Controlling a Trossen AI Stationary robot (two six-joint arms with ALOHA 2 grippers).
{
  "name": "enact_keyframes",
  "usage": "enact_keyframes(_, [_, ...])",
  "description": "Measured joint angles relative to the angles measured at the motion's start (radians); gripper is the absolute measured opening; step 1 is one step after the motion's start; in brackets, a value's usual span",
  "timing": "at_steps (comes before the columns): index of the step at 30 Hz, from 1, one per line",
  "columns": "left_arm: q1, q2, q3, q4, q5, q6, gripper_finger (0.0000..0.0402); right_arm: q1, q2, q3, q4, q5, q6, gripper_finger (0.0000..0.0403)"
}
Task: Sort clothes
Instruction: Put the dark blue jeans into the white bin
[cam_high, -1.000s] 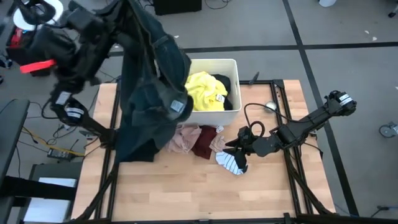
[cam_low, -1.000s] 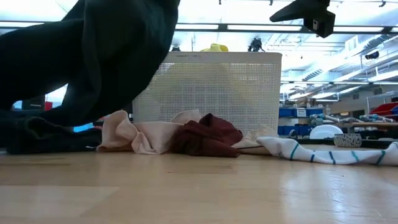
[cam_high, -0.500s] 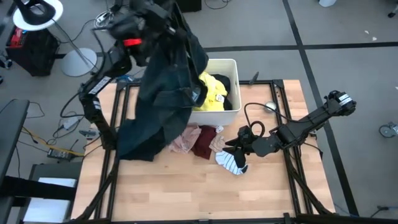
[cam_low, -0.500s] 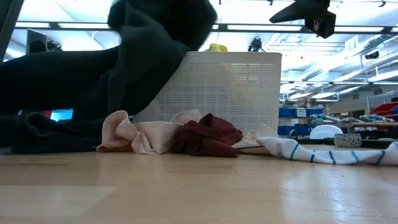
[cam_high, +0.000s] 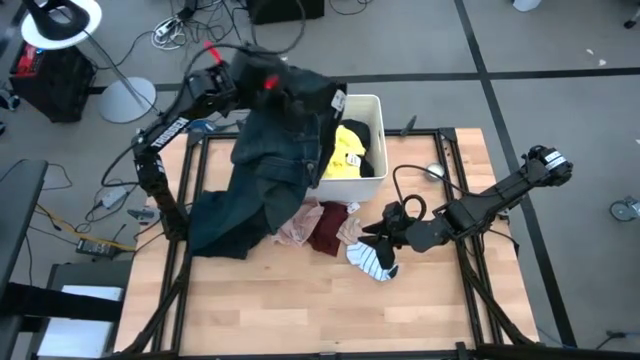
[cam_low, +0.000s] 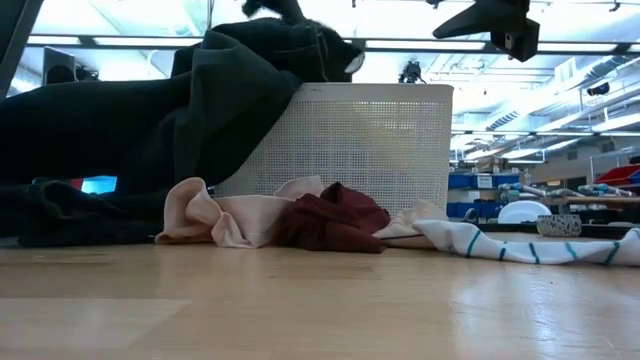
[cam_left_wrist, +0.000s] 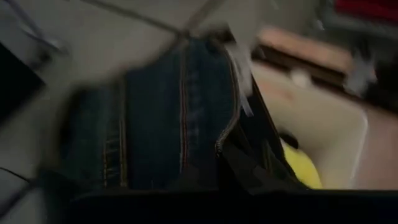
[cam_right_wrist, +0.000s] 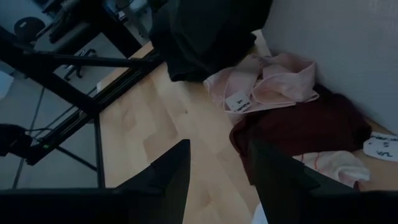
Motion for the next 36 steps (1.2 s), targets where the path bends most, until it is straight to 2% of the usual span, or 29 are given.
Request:
enact_keyframes(3, [0.000, 0.001, -0.111, 0.008, 0.059, -0.014, 0.0000, 0.000, 0.000, 0.000, 0.000, 0.010, 0.000, 0.0164])
enact_keyframes(7, [0.002, 0.003, -0.291, 0.085, 0.076, -0.018, 0.0000, 0.000, 0.000, 0.000, 0.000, 0.012, 0.001, 0.0164])
enact_keyframes(12, [0.017, 0.003, -0.484, 0.270, 0.078, -0.063, 0.0000, 0.000, 0.000, 0.000, 0.001, 0.012, 0.020, 0.0164])
enact_keyframes(17, [0.034, 0.013, -0.635, 0.441, 0.160, -0.100, 0.0000, 0.000, 0.033, 0.000, 0.013, 0.012, 0.036, 0.0164])
enact_keyframes(20, [0.037, 0.023, -0.709, 0.507, 0.175, -0.122, 0.0000, 0.000, 0.078, 0.000, 0.024, -0.001, 0.054, 0.0164])
enact_keyframes(26, [0.036, 0.032, -0.776, 0.553, 0.184, -0.146, 0.0025, 0.001, 0.169, 0.000, 0.082, -0.071, 0.089, 0.0164])
enact_keyframes(36, [0.035, 0.033, -0.725, 0.531, 0.271, -0.160, 0.0145, 0.004, 0.190, 0.000, 0.105, -0.088, 0.091, 0.0164])
